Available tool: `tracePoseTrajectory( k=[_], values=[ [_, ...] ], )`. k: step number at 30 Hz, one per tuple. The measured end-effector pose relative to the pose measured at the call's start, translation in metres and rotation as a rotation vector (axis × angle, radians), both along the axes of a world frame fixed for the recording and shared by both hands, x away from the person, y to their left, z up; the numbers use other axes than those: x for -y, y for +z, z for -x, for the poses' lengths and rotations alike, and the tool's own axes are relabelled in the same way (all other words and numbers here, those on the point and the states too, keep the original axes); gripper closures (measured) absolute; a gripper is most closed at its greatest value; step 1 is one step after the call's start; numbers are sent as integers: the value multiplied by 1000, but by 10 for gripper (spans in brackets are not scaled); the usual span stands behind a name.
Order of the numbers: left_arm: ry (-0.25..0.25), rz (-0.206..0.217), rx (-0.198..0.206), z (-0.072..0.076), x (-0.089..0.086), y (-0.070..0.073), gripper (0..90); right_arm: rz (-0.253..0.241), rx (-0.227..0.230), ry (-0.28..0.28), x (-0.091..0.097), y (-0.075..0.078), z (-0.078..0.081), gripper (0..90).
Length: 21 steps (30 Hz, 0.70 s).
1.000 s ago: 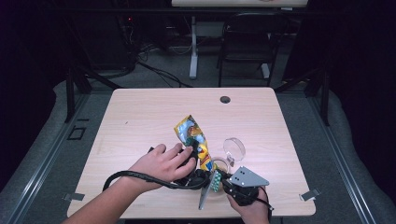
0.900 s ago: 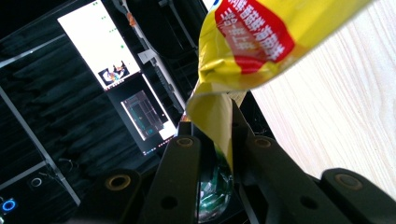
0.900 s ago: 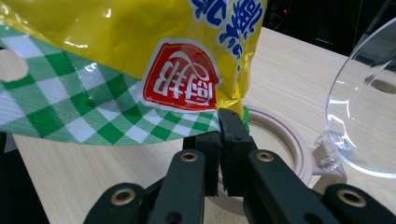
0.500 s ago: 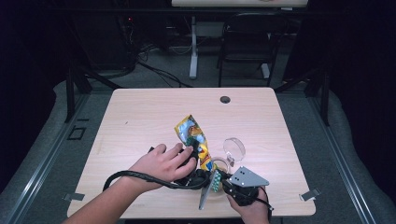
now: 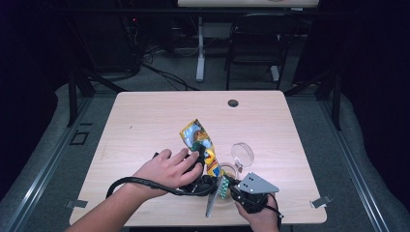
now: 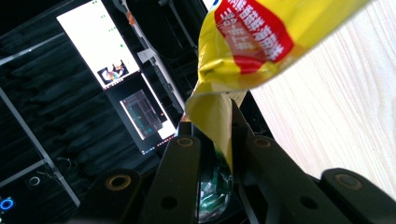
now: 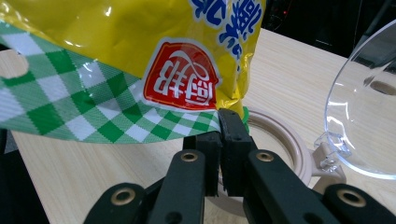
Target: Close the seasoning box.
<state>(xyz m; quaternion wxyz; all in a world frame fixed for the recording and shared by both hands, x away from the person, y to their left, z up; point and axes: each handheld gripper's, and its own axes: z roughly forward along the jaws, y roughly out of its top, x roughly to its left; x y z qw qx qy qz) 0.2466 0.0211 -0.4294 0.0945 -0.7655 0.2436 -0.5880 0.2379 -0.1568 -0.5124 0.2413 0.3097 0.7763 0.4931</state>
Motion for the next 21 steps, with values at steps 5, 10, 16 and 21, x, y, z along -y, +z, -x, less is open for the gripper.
tracePoseTrajectory(
  k=[5,10,16,21],
  values=[
    [12,37,-14,-1,-4,-2,880,1,6,-5,1,1,1,881],
    [25,78,-34,-2,-11,-5,881,4,12,-9,0,1,1,883],
    [42,112,-59,-3,-18,-7,883,-6,27,-15,1,3,1,886],
    [66,153,-87,-4,-24,-11,883,-16,32,-18,1,4,0,887]
  ],
)
